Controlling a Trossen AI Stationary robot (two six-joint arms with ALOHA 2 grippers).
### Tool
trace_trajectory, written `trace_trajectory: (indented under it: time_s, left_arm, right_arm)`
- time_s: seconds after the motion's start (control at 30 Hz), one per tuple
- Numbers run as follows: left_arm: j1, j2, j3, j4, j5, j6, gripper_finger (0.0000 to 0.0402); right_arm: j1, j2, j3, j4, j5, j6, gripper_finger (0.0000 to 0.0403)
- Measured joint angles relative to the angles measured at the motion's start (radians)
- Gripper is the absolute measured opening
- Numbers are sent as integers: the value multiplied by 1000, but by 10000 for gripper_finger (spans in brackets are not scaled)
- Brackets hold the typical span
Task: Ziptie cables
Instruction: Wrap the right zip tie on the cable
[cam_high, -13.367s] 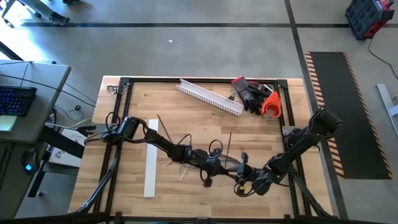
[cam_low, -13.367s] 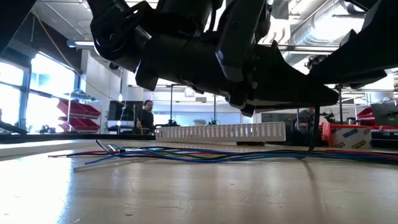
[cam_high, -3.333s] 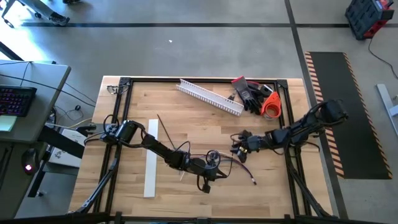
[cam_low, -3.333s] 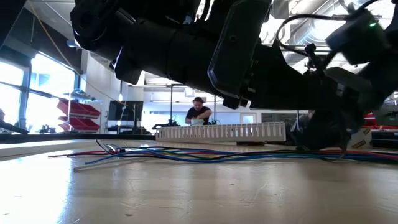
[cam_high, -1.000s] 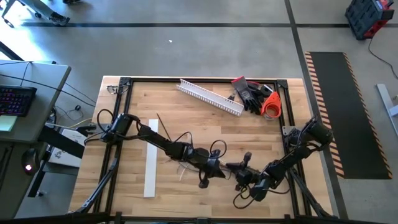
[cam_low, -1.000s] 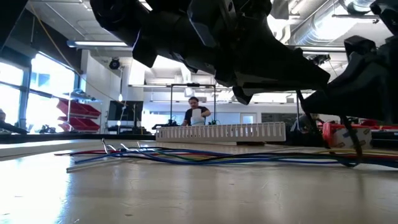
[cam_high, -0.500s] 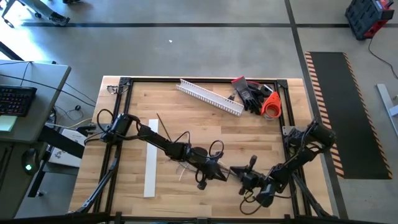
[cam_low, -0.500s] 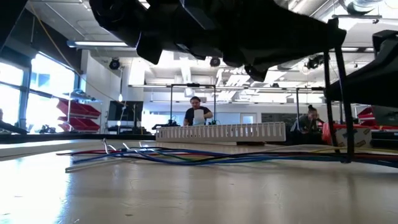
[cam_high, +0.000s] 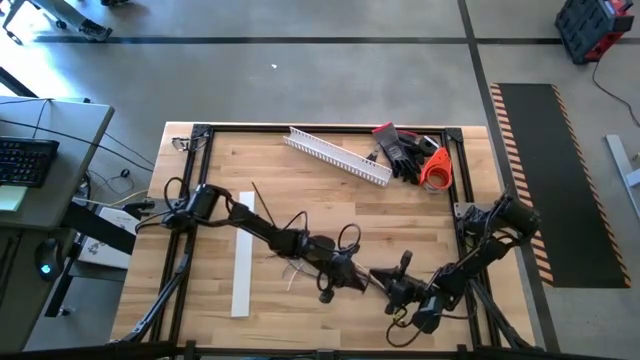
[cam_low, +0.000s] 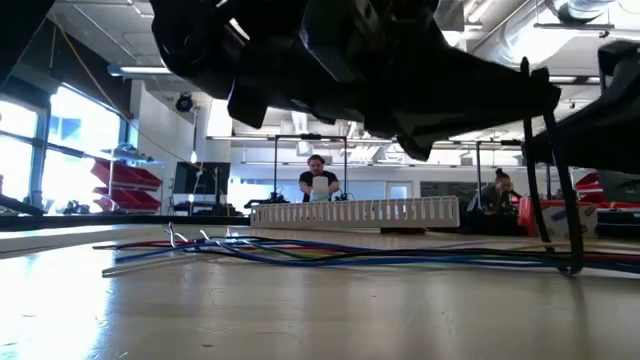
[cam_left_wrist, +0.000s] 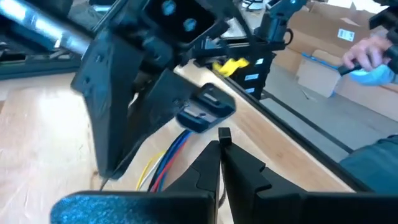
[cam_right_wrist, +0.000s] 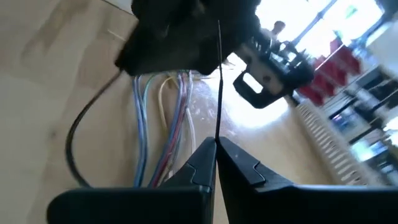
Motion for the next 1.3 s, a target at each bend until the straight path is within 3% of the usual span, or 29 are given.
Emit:
trace_trajectory:
  time_s: [0.17,0.27,0.37,0.5,0.9,1.17,1.3]
  left_arm:
    - [1,0,0,2,0,-2,0]
    - [4,0,0,2,0,-15,0]
    - [4,0,0,0,0,-21,0]
    - [4,0,0,1,7,-21,0]
    - [4,0,0,-5,10,-28,0]
    - [4,0,0,-6,32,-37,0]
    - [4,0,0,-7,49,-52,0]
  right_arm:
    - [10,0,34,-9,33,-200,0]
    - [10,0,48,-45,114,-256,0]
    - [14,0,55,-105,173,-280,0]
    - [14,3,57,-147,173,-273,0]
    - [9,103,64,-131,226,-288,0]
    - [8,106,70,-167,212,-294,0]
    - [8,106,70,-168,203,-373,0]
